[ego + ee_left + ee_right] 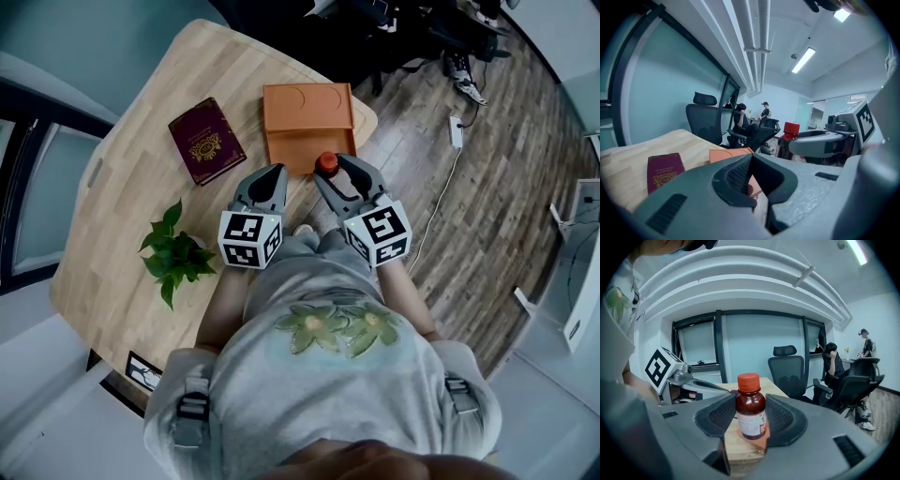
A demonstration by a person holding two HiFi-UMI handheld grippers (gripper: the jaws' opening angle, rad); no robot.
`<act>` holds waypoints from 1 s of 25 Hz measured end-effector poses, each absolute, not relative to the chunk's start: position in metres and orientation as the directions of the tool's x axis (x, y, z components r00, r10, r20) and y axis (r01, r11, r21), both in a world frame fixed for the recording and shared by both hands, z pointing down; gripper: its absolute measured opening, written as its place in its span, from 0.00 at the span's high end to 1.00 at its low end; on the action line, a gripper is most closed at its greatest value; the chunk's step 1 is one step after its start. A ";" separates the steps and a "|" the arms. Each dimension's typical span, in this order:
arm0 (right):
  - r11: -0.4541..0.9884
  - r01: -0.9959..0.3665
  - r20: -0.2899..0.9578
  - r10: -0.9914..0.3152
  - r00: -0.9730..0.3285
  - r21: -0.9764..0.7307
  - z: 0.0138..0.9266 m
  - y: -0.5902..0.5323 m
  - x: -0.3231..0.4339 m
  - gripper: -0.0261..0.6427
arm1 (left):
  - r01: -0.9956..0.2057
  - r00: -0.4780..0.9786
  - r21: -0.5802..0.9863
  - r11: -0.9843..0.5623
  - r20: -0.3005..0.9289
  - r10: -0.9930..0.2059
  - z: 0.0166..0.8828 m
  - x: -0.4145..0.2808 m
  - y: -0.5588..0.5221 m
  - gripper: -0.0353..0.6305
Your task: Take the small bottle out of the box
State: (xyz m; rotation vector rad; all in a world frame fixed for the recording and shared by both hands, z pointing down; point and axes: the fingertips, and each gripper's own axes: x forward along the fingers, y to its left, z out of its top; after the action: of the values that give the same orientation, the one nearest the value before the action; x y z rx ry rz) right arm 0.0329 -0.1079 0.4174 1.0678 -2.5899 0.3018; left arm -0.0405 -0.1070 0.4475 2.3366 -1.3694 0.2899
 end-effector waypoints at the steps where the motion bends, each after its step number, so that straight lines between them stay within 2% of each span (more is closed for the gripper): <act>1: 0.698 -0.712 0.367 -0.646 -0.670 -0.071 0.416 -0.107 0.033 0.67 | -0.868 0.495 0.245 -0.431 0.379 -0.782 0.448 -0.040 -0.107 0.94; 25: 0.692 -0.717 0.328 -0.661 -0.675 -0.080 0.397 -0.105 0.043 0.67 | -0.865 0.501 0.251 -0.436 0.367 -0.783 0.443 -0.036 -0.104 0.94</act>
State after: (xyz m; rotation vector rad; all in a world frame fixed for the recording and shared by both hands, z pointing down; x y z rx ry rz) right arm 0.0426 -0.1054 0.3966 1.0964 -2.6304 0.2938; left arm -0.0364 -0.1036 0.4429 2.3443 -1.3640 0.2739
